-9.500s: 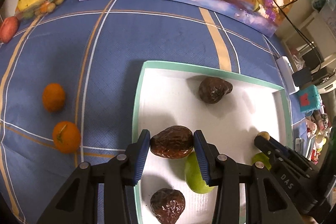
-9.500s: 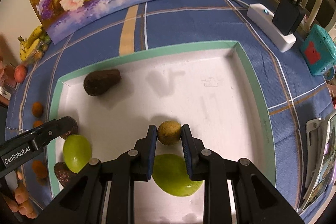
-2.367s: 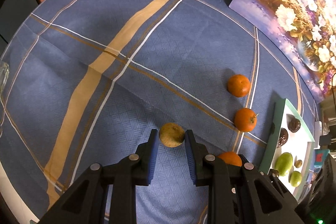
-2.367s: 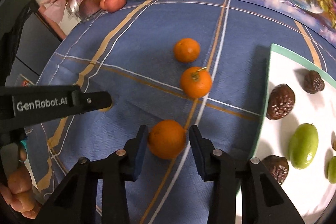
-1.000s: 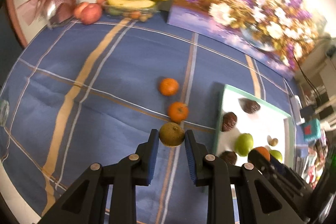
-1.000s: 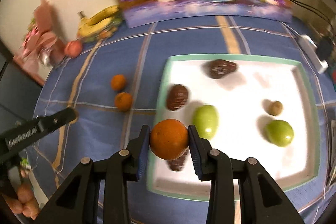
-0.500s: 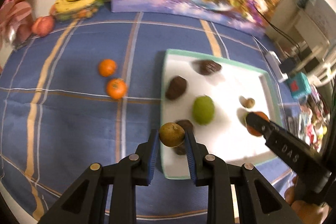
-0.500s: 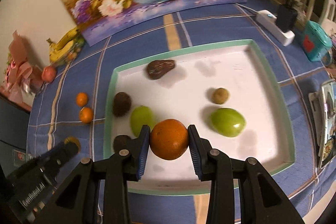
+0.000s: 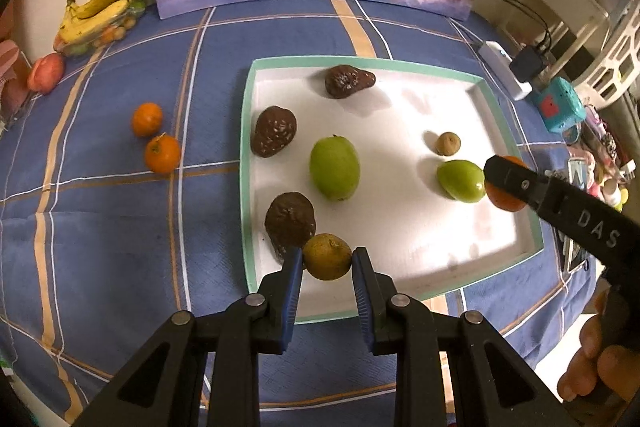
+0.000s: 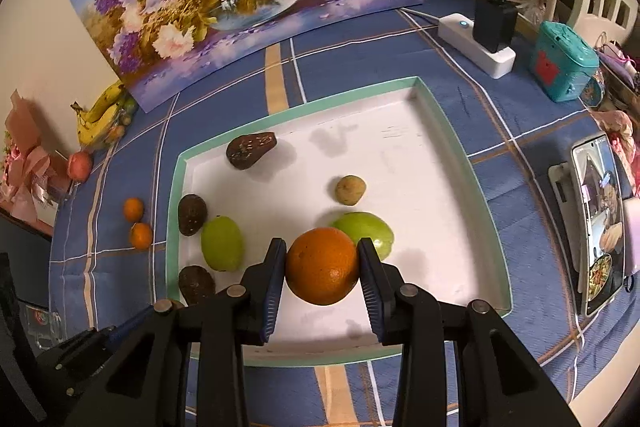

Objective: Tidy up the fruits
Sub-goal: 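Carry both fruits over the tray while right tool releases the orange inside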

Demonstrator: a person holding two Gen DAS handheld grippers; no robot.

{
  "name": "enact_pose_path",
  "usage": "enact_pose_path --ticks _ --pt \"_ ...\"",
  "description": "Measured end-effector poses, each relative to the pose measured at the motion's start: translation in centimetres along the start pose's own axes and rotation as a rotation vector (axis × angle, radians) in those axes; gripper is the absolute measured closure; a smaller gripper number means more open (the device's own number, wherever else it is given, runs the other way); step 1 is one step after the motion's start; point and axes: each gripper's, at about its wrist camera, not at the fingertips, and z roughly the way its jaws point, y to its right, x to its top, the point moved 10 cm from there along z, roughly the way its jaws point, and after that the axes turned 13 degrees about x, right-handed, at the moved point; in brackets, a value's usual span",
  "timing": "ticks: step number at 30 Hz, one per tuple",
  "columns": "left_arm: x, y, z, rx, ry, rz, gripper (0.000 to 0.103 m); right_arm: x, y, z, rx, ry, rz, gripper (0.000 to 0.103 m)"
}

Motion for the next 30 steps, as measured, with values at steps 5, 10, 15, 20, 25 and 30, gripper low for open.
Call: enact_pose_path --ticks 5,10,15,20,25,30 --pt "-0.3 0.3 0.2 0.003 -0.007 0.017 0.076 0.1 0.2 -0.3 0.000 0.006 0.002 0.065" --pt "-0.4 0.7 0.6 0.012 -0.015 0.034 0.076 0.1 0.1 -0.4 -0.001 0.008 -0.001 0.065" --pt "-0.7 0.9 1.3 0.022 -0.034 0.048 0.076 -0.2 0.1 0.0 -0.007 -0.012 -0.004 0.065" --pt "-1.3 1.1 2.4 0.023 -0.070 0.060 0.076 -0.8 0.5 1.1 -0.017 -0.046 -0.002 0.065" --pt "-1.7 1.3 3.2 0.027 -0.096 0.069 0.076 -1.9 1.1 2.5 -0.032 -0.092 0.005 0.065" --pt "-2.1 1.3 4.1 0.033 -0.119 0.072 0.076 -2.8 1.5 3.7 -0.046 -0.135 0.008 0.065"
